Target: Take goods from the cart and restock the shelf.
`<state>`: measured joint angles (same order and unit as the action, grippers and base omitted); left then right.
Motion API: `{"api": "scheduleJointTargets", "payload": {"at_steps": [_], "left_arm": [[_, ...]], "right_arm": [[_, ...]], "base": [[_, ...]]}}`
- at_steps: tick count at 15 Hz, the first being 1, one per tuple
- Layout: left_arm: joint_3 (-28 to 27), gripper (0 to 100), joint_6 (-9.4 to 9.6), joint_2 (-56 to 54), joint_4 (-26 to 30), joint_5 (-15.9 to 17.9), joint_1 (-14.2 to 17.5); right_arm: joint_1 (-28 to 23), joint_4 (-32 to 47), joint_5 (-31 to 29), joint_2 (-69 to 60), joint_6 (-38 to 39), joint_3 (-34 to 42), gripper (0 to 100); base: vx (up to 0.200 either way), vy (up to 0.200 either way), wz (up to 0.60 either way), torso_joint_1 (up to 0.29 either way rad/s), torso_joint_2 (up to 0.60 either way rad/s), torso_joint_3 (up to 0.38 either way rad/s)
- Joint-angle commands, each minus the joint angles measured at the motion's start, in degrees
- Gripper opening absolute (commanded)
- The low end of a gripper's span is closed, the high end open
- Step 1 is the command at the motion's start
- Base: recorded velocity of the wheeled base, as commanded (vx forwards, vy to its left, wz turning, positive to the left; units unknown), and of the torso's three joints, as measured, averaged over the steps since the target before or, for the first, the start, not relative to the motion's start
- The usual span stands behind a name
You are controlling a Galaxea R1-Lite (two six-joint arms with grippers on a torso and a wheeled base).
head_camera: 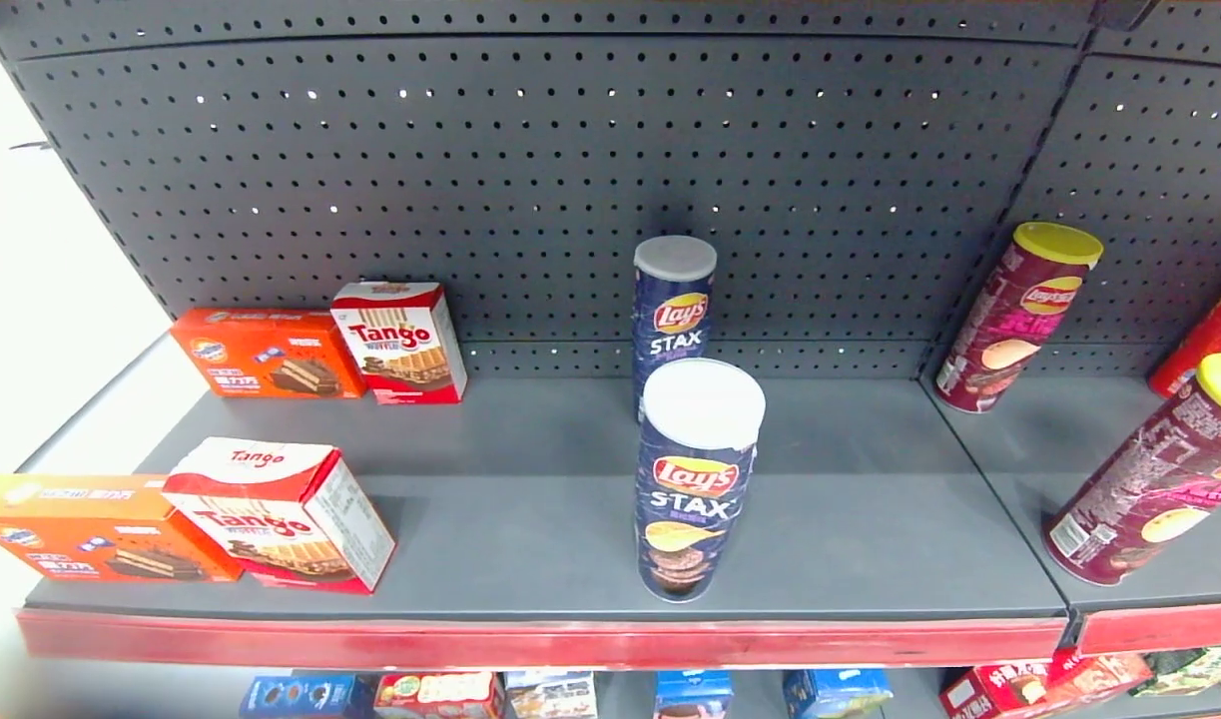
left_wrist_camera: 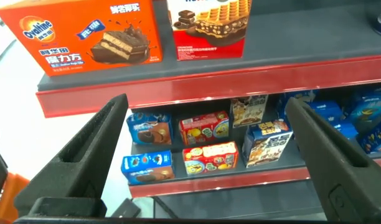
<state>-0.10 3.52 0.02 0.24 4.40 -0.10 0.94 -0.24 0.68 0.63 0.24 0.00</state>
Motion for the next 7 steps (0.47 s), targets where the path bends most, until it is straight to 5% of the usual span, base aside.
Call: {"api": "scheduleJointTargets", "payload": {"at_steps": [1,7], "left_arm": [[0.0,100,-0.01,0.0,0.0,0.0,0.0],[0.0,100,-0.01,0.0,0.0,0.0,0.0]], "right_arm": [[0.0,0.0,0.0,0.1,0.0,0.0,100],[0.0,0.0,0.0,0.1,-0.1,0.0,100]], "base": [[0.0,0.0,0.0,0.0,0.0,0.0],[0.0,0.0,0.0,0.0,0.0,0.0]]}}
